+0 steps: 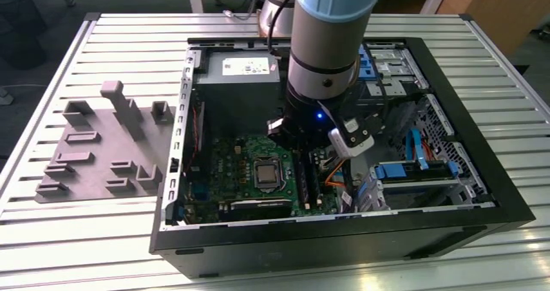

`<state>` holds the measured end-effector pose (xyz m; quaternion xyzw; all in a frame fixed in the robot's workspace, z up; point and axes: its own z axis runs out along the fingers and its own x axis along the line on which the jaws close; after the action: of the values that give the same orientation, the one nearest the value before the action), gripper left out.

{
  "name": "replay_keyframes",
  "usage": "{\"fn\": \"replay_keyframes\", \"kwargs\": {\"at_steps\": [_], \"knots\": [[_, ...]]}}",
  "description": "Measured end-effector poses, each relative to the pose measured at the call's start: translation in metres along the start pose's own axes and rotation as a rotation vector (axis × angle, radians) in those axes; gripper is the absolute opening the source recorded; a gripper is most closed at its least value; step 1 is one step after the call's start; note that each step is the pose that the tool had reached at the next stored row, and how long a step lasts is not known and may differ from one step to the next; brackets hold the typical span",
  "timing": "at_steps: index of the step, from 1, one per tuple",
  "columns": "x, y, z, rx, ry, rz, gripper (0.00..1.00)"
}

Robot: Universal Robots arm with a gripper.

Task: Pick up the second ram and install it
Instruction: 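Press down the second ram until it locks into place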

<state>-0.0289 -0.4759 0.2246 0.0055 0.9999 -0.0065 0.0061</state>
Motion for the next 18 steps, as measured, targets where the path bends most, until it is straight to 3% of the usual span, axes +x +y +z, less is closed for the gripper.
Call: {"fn": "replay_keyframes", "kwargs": {"at_steps": [11, 14, 18], "knots": [[0.0001, 0.0002, 0.0103, 0.0017, -0.0001, 0.0, 0.11], [-0.0001, 0.0006, 0.0051, -0.0033, -0.0016, 0.0, 0.11], [-0.0001, -0.0002, -0.0137, -0.0002, -0.0005, 0.0, 0.11]]}}
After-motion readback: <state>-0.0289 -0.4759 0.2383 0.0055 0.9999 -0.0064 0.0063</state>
